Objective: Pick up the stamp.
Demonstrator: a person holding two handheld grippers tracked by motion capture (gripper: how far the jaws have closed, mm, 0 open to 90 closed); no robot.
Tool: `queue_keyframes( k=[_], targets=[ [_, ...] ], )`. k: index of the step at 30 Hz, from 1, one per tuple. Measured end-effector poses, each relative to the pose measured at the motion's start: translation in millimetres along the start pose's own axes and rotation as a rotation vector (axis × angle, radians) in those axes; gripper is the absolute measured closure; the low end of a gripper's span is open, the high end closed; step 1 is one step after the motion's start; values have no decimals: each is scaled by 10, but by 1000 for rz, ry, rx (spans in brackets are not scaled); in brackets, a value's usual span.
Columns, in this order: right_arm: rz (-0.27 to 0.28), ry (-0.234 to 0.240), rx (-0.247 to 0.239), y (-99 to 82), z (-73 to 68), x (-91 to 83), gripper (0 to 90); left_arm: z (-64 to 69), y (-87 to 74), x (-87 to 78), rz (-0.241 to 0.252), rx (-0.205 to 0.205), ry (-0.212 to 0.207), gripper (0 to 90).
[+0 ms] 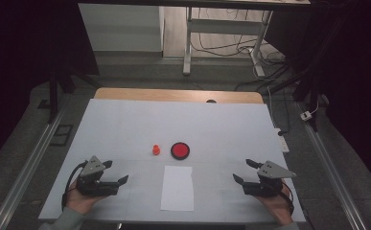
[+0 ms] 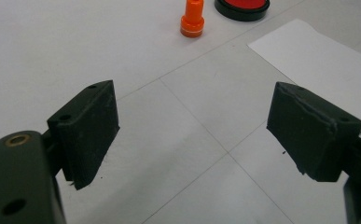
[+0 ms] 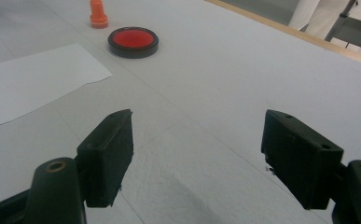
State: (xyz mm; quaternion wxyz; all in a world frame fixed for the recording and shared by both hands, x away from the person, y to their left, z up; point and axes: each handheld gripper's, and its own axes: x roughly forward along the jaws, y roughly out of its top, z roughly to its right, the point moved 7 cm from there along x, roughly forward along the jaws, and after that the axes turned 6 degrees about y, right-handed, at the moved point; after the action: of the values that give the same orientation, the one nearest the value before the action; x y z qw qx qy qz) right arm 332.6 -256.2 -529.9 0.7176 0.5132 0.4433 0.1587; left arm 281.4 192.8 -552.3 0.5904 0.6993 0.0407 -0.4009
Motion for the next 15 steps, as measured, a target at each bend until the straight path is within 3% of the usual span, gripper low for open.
queue_keyframes(
  k=[15],
  targets=[
    [-10, 9, -5, 12, -19, 6, 295, 16, 31, -21, 19, 19, -2, 176]
  ],
)
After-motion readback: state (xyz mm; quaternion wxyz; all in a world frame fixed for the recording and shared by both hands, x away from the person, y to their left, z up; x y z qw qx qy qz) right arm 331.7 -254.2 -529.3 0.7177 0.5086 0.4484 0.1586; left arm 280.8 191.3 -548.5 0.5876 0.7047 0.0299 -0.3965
